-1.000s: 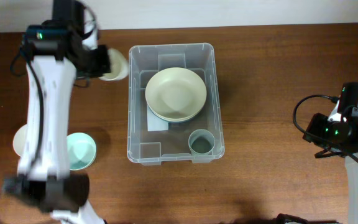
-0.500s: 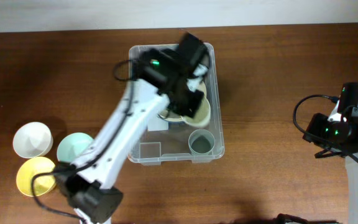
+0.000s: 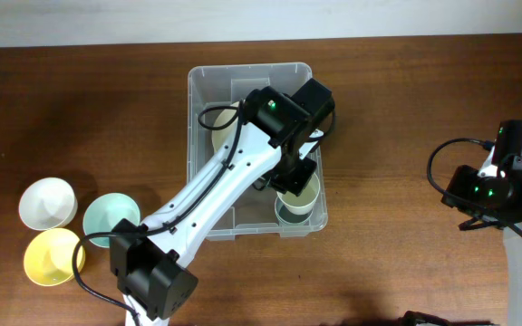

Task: Pack container
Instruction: 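Carry the cream cup into the container and drop it in the cups, then withdraw the left gripper and grasp the mint-green bowl rim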

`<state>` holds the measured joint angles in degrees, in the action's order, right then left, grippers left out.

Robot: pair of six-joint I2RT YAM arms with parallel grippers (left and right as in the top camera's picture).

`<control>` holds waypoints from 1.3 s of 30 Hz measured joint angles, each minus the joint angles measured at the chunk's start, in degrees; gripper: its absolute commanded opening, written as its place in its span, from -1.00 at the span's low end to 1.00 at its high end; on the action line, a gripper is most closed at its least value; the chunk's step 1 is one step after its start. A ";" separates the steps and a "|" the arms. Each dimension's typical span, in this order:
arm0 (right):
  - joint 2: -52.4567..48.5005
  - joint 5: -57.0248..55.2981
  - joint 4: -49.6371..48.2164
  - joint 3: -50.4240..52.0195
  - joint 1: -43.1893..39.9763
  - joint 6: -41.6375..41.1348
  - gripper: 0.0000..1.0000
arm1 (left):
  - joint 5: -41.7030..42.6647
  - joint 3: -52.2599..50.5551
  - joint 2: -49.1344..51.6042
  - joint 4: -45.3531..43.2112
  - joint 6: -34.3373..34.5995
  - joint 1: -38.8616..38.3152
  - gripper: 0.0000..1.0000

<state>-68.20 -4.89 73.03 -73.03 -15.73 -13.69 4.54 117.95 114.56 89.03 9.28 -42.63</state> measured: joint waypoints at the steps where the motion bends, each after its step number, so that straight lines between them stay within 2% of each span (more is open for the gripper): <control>1: 0.00 0.00 -0.02 0.00 0.00 0.00 0.07 | 0.00 0.00 0.00 0.00 0.02 0.00 -0.55; 2: 0.00 0.00 0.00 0.00 0.00 0.02 0.07 | 0.00 0.00 0.00 0.00 0.04 0.00 -0.36; 5: 0.00 0.00 0.00 0.00 0.00 0.00 0.07 | 0.02 0.00 0.00 0.11 0.24 -0.02 -0.17; 11: 0.00 0.00 0.00 0.00 0.00 0.02 0.07 | -1.53 0.00 0.00 0.22 0.50 0.00 -0.14; 16: 0.00 0.00 0.00 0.00 0.00 0.00 0.07 | -12.20 0.00 -0.07 3.19 3.50 1.70 -0.08; 20: 0.00 0.00 0.00 0.00 0.00 0.02 0.08 | -18.53 -0.02 -2.19 3.48 6.97 9.68 -0.04; 27: 0.00 0.02 0.00 0.00 0.00 0.00 0.07 | -17.03 -0.42 -14.86 4.94 10.49 37.29 -0.02; 28: 0.00 0.02 0.00 0.00 0.00 -0.02 0.08 | -16.70 -1.03 -16.28 5.07 10.75 40.04 0.06; 30: 0.00 0.02 -0.04 0.00 0.00 0.02 0.07 | -15.80 -3.80 -19.06 4.81 11.28 44.70 0.17; 33: 0.00 0.02 -0.02 0.00 0.00 0.04 0.07 | -13.53 -13.55 -21.53 1.29 11.52 49.33 0.21; 35: 0.00 0.02 -0.24 0.00 0.00 0.00 0.08 | -11.47 -20.37 -21.16 -2.99 11.32 50.42 0.40; 39: 0.00 0.04 -0.26 0.04 0.00 0.02 0.07 | -8.59 -36.44 -19.50 -15.08 10.58 50.47 0.48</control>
<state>-68.20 -4.84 72.77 -72.99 -15.73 -13.67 -4.05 81.52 95.07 73.95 19.86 7.84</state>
